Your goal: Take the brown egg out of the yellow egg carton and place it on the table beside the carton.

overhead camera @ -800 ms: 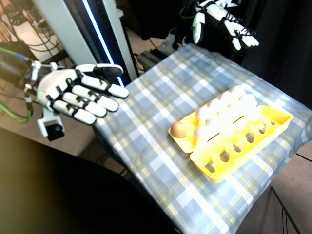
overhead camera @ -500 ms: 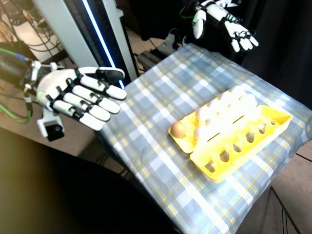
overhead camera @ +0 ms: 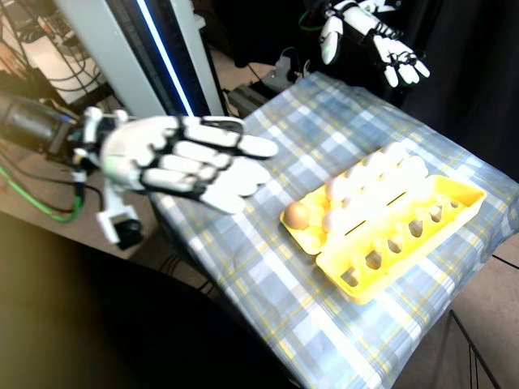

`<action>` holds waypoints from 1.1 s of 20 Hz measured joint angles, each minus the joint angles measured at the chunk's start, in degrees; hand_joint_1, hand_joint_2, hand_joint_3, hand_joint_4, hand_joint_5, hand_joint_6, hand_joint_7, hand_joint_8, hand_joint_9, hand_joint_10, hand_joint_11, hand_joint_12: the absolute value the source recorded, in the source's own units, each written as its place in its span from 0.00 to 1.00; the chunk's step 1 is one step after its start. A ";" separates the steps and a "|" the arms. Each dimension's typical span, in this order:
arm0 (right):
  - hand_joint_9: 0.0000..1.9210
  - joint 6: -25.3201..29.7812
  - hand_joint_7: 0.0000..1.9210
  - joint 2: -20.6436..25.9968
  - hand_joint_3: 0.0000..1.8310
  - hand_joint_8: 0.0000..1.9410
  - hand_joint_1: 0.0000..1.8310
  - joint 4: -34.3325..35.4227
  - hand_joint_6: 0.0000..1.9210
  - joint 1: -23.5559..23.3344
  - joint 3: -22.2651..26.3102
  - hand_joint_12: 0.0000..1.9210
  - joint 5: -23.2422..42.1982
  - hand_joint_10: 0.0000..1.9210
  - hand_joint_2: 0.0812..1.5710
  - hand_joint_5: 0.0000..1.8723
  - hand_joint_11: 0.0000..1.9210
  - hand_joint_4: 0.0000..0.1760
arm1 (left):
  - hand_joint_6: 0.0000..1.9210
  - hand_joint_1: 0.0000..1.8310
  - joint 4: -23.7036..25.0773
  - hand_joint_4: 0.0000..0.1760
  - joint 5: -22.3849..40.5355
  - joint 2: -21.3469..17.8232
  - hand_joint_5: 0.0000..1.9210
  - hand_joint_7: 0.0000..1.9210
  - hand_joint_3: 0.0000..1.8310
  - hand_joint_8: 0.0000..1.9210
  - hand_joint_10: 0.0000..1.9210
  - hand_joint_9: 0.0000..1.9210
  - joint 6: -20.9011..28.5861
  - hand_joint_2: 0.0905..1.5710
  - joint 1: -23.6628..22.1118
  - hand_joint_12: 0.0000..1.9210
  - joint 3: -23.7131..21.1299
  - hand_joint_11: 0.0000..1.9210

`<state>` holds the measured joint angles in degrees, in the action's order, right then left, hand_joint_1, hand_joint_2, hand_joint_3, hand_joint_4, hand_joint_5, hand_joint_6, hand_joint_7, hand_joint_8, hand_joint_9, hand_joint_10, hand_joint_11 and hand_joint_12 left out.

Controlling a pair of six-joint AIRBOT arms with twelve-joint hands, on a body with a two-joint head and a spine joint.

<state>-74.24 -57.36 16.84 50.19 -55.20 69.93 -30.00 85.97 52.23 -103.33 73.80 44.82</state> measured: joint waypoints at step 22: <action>0.16 0.02 0.28 -11.06 0.01 0.01 0.33 3.06 0.01 -3.15 -12.09 0.20 -19.89 0.01 0.55 0.33 0.07 0.00 | 0.00 0.00 0.24 0.27 -0.28 0.00 0.18 0.11 0.00 0.00 0.00 0.08 0.00 0.66 0.00 0.03 -0.02 0.02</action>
<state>-74.22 -68.42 19.90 47.05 -67.29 50.04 -29.76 85.69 52.23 -103.33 73.80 44.80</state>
